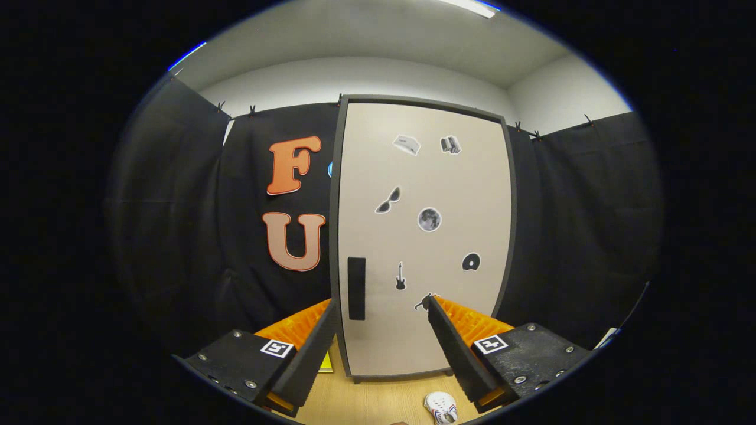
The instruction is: Open the shoe cabinet door, grab the shoes and put them into the shoe cabinet, then close the shoe cabinet door.
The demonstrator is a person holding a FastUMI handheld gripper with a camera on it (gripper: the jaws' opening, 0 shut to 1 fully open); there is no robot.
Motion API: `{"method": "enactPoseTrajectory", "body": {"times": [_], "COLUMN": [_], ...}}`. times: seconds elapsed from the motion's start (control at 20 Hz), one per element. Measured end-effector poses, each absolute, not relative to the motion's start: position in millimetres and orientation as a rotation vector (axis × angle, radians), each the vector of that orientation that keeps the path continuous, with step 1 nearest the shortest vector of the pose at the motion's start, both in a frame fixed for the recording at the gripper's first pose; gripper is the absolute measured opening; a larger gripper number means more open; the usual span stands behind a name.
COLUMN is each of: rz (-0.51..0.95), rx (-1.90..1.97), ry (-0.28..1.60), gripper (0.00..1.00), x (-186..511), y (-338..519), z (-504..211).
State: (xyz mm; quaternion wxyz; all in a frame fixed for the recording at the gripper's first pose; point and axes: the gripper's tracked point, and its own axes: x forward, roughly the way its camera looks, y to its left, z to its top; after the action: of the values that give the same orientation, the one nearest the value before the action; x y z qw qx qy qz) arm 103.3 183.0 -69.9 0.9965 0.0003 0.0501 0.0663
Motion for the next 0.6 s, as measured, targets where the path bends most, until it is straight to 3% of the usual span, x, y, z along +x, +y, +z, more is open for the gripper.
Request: {"method": "enactPoseTrajectory", "body": {"times": [0.6], "rz": [0.050], "rx": [0.014], "ry": [0.182], "gripper": [0.95], "x": [229], "y": [234], "z": [-125]}}
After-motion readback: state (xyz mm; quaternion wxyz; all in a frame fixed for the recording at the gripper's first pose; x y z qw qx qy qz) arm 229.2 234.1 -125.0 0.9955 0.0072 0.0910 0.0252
